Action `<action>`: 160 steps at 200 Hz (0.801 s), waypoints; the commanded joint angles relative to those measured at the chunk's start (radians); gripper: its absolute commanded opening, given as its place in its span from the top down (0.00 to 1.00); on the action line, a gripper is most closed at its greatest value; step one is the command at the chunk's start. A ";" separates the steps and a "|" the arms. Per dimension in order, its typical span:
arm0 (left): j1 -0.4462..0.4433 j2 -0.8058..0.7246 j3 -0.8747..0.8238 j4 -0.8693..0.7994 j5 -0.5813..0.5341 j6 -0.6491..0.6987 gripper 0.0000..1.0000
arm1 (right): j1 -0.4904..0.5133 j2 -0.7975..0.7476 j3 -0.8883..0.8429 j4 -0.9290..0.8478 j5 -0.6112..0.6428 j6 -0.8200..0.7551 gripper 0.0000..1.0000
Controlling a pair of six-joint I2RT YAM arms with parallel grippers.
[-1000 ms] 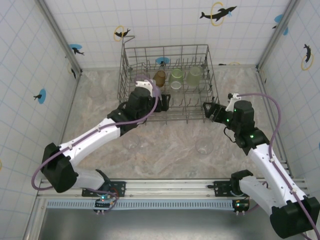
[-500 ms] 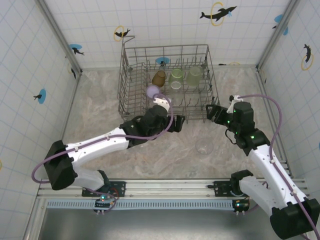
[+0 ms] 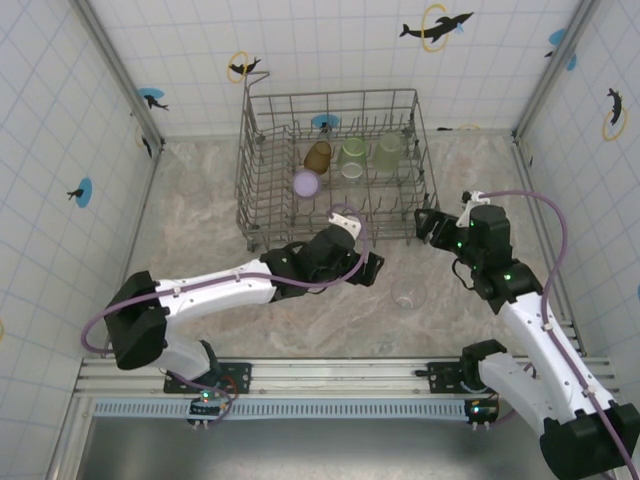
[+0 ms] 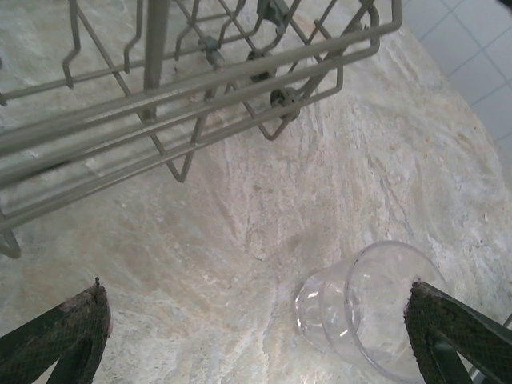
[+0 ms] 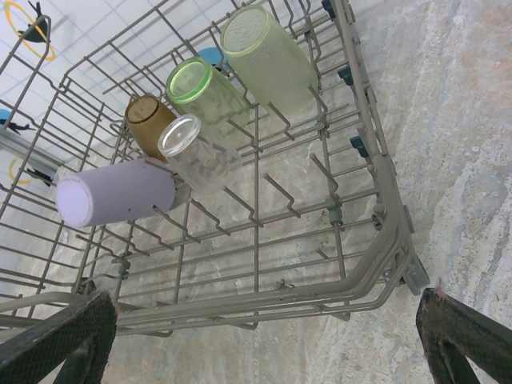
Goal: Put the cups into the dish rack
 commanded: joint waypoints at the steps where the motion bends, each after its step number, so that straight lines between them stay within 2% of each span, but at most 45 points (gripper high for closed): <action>1: -0.014 0.048 0.010 -0.029 0.048 -0.007 0.06 | -0.008 -0.021 -0.015 0.004 0.015 0.007 0.01; 70: -0.030 0.186 0.090 -0.028 0.140 -0.029 0.19 | -0.023 -0.031 -0.032 -0.010 0.010 0.000 0.01; 124: -0.052 0.250 0.145 -0.022 0.186 -0.039 0.20 | -0.034 -0.039 -0.042 -0.006 0.008 -0.001 0.01; 160: -0.056 0.279 0.151 -0.021 0.194 -0.039 0.32 | -0.041 -0.035 -0.046 -0.004 -0.001 -0.003 0.01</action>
